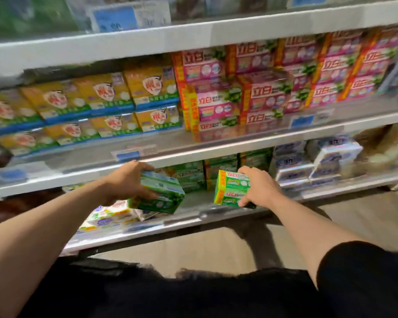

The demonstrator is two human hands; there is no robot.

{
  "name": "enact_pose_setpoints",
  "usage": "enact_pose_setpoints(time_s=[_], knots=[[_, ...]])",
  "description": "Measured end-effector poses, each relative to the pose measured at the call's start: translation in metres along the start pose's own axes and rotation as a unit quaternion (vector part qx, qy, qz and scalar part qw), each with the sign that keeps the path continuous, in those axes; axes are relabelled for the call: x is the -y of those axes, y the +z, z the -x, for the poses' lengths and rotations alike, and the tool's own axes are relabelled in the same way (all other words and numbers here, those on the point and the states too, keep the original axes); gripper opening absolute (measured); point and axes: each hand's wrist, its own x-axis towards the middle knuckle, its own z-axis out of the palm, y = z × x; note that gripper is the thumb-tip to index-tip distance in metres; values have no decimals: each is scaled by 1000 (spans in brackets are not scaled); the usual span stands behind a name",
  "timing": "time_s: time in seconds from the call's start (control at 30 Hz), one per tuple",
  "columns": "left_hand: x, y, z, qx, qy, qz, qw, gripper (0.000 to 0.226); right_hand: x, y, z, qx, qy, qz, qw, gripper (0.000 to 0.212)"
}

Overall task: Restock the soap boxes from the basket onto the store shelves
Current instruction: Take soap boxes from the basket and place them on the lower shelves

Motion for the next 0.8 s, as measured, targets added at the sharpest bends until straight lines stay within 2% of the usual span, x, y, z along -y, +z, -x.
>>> enact_pose_setpoints(time_s=[0.1,0.2,0.3,0.43,0.53,0.63,0.8], knots=[[22,-5,2,41,12,-45,998,65,18,23,-21,13,-20,0,1000,82],[36,-6,5,84,30,-34,995,61,37,43,-37,36,-23,-11,999,87],[45,-7,6,83,37,-11,996,60,53,59,-46,71,-18,-15,997,83],[49,-2,6,45,42,-5,998,66,66,78,-54,84,-20,21,996,49],[56,1,10,45,39,-63,996,76,74,86,-60,107,-19,38,993,28],[64,3,19,60,66,-78,993,86,78,96,-64,128,-10,30,991,30],[65,11,21,0,73,-70,995,74,69,103,-64,146,11,-20,989,49]])
